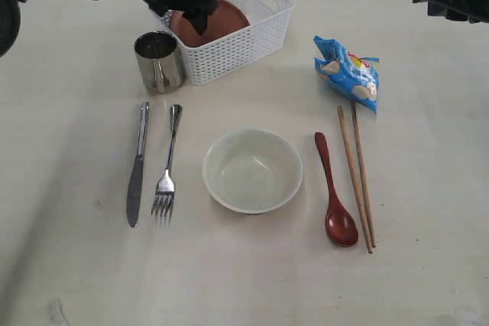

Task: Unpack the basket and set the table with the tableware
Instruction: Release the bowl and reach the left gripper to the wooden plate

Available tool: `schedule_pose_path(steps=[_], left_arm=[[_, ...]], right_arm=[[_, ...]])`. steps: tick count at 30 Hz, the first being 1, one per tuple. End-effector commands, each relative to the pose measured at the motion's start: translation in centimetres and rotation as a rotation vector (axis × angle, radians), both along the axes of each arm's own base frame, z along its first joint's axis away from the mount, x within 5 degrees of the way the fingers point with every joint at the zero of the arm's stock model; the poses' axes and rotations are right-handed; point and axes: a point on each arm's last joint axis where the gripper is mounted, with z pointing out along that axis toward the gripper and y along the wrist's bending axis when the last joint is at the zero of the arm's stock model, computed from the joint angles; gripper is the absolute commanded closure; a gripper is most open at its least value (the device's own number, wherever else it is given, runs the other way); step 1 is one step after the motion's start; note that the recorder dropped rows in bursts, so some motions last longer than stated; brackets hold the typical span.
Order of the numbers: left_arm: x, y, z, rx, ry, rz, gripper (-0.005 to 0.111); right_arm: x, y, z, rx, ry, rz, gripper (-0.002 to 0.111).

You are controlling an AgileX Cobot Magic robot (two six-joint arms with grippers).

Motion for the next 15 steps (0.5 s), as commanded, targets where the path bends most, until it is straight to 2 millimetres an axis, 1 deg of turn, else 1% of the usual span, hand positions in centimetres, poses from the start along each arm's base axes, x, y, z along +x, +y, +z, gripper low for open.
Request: schedule_pose_path(steps=[1, 5, 12, 15], left_arm=[[0.5, 0.2, -0.1, -0.005, -0.041, 0.005, 0.032], [0.7, 0.0, -0.4, -0.019, -0.045, 0.008, 0.033], [0.9, 0.0, -2.5, -0.01, -0.012, 0.007, 0.033], [1.0, -0.1, -2.8, -0.012, -0.018, 0.008, 0.033]], right_arm=[[0.0, -0.3, 0.2, -0.004, -0.02, -0.01, 0.078], [0.0, -0.3, 0.2, -0.004, -0.02, -0.01, 0.078], [0.0, -0.3, 0.2, -0.005, -0.025, -0.012, 0.078], [0.0, -0.3, 0.2, -0.005, -0.026, -0.012, 0.078]])
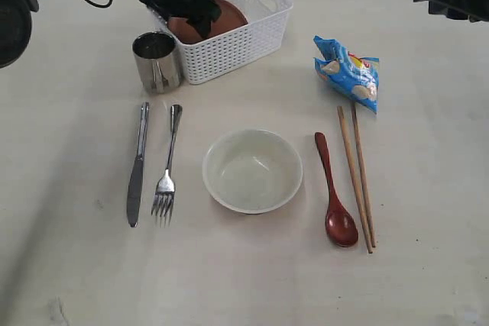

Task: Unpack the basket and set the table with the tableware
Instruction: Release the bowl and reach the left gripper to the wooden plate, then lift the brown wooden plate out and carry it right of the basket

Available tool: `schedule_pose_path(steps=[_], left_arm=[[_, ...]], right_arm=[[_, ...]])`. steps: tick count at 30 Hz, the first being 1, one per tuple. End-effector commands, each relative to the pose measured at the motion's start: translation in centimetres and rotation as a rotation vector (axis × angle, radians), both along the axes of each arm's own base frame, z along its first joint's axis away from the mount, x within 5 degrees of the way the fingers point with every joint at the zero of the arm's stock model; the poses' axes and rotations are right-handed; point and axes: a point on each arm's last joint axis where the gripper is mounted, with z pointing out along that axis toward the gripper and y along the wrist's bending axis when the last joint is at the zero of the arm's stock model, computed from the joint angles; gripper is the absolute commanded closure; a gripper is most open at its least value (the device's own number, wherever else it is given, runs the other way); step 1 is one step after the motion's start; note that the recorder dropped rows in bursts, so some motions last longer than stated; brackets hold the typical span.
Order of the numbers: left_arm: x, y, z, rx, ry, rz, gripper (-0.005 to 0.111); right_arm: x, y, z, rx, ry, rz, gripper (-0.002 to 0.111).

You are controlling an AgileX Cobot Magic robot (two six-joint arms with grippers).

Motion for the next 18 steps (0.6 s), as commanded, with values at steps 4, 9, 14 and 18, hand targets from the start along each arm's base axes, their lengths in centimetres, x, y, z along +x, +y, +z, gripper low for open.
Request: schedule_pose_path(steps=[4, 9, 14, 18], left_arm=[[0.4, 0.0, -0.6, -0.009, -0.022, 0.007, 0.04], [0.7, 0.0, -0.4, -0.017, -0.054, 0.01, 0.065], [0.7, 0.0, -0.4, -0.019, -0.063, 0.011, 0.098], [0.9, 0.0, 0.6, -0.02, -0.109, 0.016, 0.106]], right_arm=[[0.0, -0.3, 0.3, -0.006, -0.028, -0.013, 0.078], [0.1, -0.3, 0.3, -0.008, -0.04, -0.017, 0.078], [0.2, -0.4, 0.4, -0.016, -0.055, -0.017, 0.078], [0.3, -0.4, 0.5, -0.018, -0.065, -0.021, 0.078]])
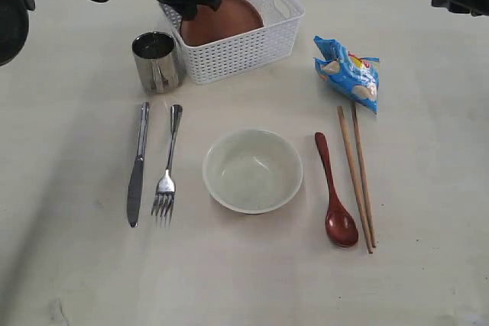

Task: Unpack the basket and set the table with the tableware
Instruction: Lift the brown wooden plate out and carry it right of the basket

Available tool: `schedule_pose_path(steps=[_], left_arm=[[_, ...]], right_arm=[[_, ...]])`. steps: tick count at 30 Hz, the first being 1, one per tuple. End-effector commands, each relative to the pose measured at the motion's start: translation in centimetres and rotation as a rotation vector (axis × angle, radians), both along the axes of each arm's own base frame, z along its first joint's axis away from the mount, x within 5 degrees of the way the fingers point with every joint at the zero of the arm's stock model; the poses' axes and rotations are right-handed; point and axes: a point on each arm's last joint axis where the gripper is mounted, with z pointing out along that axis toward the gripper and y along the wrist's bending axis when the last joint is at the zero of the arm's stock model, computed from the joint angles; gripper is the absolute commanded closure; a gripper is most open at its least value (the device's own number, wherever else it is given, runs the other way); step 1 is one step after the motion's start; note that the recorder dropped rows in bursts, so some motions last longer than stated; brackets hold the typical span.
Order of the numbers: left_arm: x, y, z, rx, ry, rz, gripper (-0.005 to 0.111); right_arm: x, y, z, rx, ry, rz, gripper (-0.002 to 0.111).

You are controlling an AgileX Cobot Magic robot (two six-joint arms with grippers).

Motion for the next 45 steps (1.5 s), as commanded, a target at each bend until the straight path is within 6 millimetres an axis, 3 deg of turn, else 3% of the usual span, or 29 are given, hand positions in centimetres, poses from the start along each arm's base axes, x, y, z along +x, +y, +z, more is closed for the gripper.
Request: schedule_pose_path(steps=[1, 18, 30, 38, 45], left_arm=[[0.0, -0.1, 0.7, 0.009, -0.026, -0.008, 0.107], [-1.6, 0.3, 10.1, -0.048, -0.203, 0.019, 0.107], [-3.9, 0.5, 15.1, -0.137, -0.218, 0.068, 0.107], [-5.9, -1.4, 15.3, -0.331, -0.015, -0.019, 0.107], [-7.0, -3.4, 15.9, -0.503, 0.068, -0.119, 0.107]], right_arm=[[0.0, -0.3, 0.2, -0.008, -0.022, -0.008, 0.078], [0.0, -0.3, 0.2, -0.008, -0.022, -0.008, 0.078], [-0.1, -0.2, 0.2, -0.028, -0.016, 0.016, 0.078], [-0.2, -1.0, 0.1, -0.031, -0.006, -0.002, 0.078], [-0.6, -3.7, -0.2, -0.017, 0.039, -0.078, 0.078]])
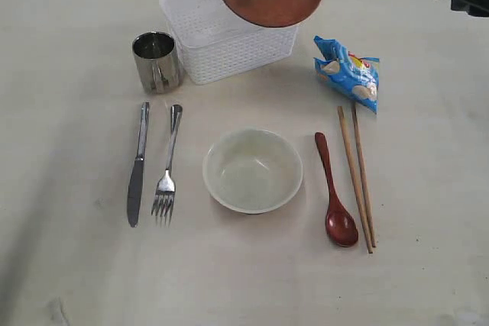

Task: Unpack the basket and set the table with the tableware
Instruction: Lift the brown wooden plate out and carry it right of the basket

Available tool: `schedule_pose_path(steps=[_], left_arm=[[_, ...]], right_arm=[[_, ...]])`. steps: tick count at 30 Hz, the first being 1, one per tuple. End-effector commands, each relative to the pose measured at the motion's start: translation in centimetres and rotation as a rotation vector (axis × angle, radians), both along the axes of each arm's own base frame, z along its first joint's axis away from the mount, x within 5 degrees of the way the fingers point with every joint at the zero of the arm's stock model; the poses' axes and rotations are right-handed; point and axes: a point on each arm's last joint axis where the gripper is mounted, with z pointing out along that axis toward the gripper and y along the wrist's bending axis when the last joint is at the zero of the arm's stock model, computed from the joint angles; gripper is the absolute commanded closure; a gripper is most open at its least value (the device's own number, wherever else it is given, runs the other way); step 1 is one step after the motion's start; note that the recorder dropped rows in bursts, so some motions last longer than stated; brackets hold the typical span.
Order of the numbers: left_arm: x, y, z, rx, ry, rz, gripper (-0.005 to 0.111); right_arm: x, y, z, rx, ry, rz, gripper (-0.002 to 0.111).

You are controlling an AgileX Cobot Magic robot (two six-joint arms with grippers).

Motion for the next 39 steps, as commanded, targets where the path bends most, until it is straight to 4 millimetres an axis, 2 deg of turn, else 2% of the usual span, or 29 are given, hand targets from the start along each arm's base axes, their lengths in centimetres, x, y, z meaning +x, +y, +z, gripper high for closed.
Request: schedule_pose_path(steps=[1, 4, 11, 17, 21, 28, 32, 35, 39], left_arm=[[-1.0, -1.8, 1.1, -0.106, 0.011, -0.057, 0.107], [-1.4, -2.9, 0.0, -0.096, 0.049, -0.078, 0.107], [-2.9, -4.7, -4.7, -0.053, 0.199, -0.133, 0.107], [-3.9, -5.0, -7.5, -0.081, 0.29, -0.18, 0.107], [-4.0, -5.0, -9.7, -0.094, 0.303, -0.139, 0.107], [-3.4, -5.1, -10.5, -0.133, 0.233, -0.092, 0.107], [-3.0, -5.3, -12.7, -0.13, 0.273, -0.076, 0.107], [-2.4, -5.3, -13.7, -0.133, 0.25, -0.037, 0.107], [-1.7, -5.2, -13.7, -0.135, 0.193, 0.007, 0.107]], right_arm=[[-0.5, -1.8, -0.1, 0.007, 0.024, -0.05, 0.078], [-0.6, -2.4, -0.1, 0.017, 0.037, -0.072, 0.078], [-0.6, -2.4, -0.1, 0.021, 0.039, -0.074, 0.078], [-0.6, -2.4, -0.1, 0.026, 0.04, -0.076, 0.078], [-0.6, -2.3, -0.2, 0.033, 0.045, -0.076, 0.078], [-0.6, -2.2, -0.2, 0.051, 0.045, -0.082, 0.078], [-0.6, -2.2, -0.2, 0.05, 0.044, -0.079, 0.078], [-0.6, -2.2, -0.1, 0.063, 0.042, -0.085, 0.078], [-0.6, -2.2, -0.1, 0.062, 0.042, -0.084, 0.078]])
